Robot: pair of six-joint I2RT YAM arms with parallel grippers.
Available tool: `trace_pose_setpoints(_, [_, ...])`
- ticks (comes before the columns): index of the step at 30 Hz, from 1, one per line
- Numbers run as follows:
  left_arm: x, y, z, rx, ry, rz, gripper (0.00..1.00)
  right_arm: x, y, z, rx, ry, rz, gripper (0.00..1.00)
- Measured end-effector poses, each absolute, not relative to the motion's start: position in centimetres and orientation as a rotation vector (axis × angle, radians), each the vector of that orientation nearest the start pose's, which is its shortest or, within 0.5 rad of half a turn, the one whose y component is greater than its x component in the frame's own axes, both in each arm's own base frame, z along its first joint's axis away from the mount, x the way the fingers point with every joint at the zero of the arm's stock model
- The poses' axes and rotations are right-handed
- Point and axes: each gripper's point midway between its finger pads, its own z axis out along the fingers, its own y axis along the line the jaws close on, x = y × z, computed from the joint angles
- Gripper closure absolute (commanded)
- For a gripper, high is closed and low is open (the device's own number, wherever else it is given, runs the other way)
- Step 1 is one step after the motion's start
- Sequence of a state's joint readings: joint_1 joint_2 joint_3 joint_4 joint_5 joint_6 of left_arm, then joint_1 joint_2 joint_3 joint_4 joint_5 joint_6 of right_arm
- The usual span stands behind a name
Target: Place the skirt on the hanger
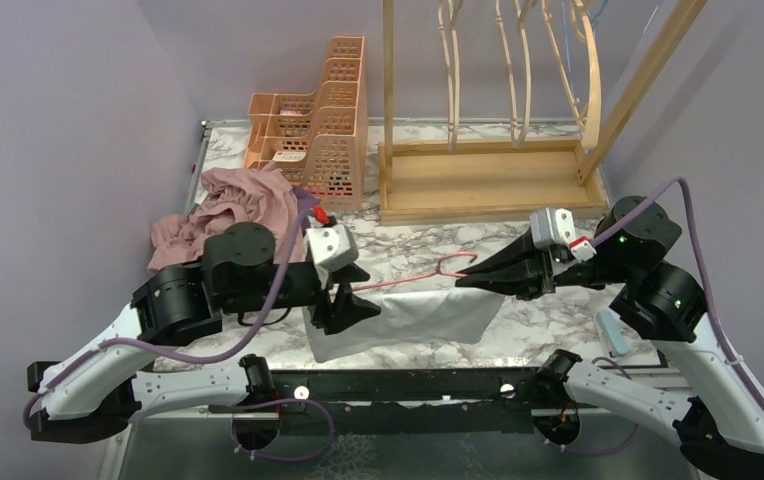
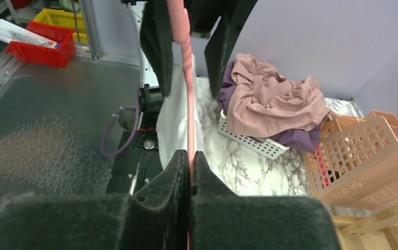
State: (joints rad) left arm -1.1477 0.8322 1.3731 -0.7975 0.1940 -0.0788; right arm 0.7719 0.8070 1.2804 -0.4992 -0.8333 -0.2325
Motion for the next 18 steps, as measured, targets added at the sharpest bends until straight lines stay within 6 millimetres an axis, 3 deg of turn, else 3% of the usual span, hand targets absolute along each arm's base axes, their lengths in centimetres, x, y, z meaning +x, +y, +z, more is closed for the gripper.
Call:
trace_pose_setpoints(5, [7.3, -24.8, 35.3, 1.152, 1.726, -0.969, 0.93, 7.4, 24.4, 42.0, -1.348, 1.07, 1.073, 0.99])
trace_pose_setpoints(8, [7.6, -24.7, 34.5, 1.152, 1.758, -0.943, 1.0, 7.4, 24.3, 41.6, -1.351, 1.088, 1.076, 0.99])
trace_pose_setpoints(9, [7.5, -24.6, 34.5, 1.155, 1.757, -0.943, 0.97, 7.4, 24.3, 41.6, -1.351, 1.09, 1.077, 0.99])
trace_pose_setpoints(10, [7.5, -24.5, 34.6, 1.155, 1.752, -0.944, 0.85, 7.4, 24.3, 41.6, -1.351, 1.093, 1.075, 0.99])
trace_pose_setpoints(15, [7.5, -24.2, 35.2, 1.144, 1.73, -0.941, 0.49, 7.4, 24.3, 41.5, -1.354, 1.093, 1.074, 0.99])
trace_pose_setpoints(18, [7.6, -23.8, 36.1, 1.133, 1.707, -0.934, 0.43, 7.4, 24.3, 41.3, -1.362, 1.096, 1.073, 0.99])
